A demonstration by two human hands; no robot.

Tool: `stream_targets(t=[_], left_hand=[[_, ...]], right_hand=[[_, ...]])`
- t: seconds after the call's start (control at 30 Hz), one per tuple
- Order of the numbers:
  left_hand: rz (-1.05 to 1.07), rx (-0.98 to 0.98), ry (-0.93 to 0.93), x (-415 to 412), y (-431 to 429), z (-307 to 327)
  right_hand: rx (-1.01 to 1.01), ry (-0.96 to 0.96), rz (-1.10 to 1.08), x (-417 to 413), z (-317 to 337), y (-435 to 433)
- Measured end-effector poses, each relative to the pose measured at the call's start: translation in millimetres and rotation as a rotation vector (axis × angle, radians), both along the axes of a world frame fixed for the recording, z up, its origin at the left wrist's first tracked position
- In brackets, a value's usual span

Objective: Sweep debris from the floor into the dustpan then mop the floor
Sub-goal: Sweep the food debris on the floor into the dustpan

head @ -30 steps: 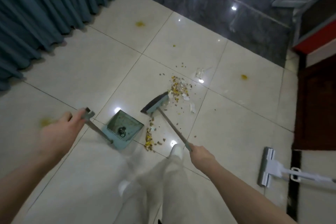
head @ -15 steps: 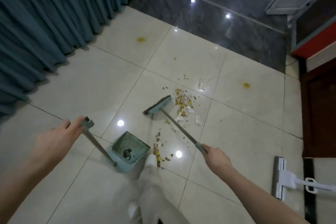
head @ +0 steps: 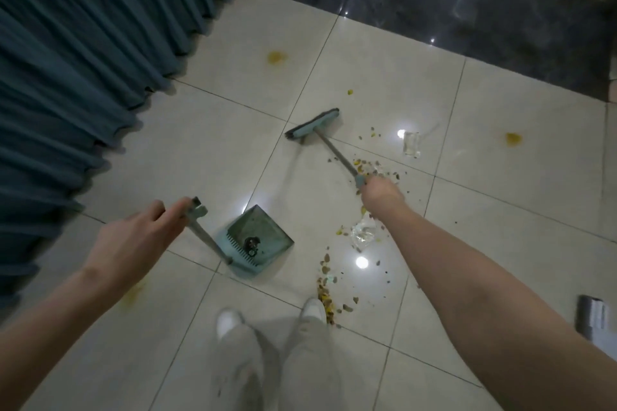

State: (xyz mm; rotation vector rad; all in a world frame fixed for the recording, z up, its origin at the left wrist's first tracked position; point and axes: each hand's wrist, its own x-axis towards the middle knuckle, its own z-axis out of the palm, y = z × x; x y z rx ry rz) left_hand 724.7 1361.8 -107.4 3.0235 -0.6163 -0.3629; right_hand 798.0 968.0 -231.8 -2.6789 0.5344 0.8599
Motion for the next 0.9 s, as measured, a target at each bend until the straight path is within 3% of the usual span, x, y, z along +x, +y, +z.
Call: stream_targets(t=[0.13, 0.4, 0.6, 0.9], left_hand=[[-0.101, 0.003, -0.021, 45.4, 4.2, -0.3], [-0.143, -0.007, -0.026, 123.4, 32.1, -4.5], [-0.266, -0.041, -0.052, 168.4, 46.6, -8.3], [-0.361, -0.048, -0.092, 250.1, 22.5, -6.4]], right_hand=[[-0.028, 0.057, -0.038, -10.1, -11.9, -4.1], [-0.074, 0.250, -0.139, -152.2, 2.1, 10.7], [-0.115, 0.266, -0.316, -230.7, 22.6, 51.3], [-0.126, 0.098, -0.338, -166.5, 69.7, 42.7]])
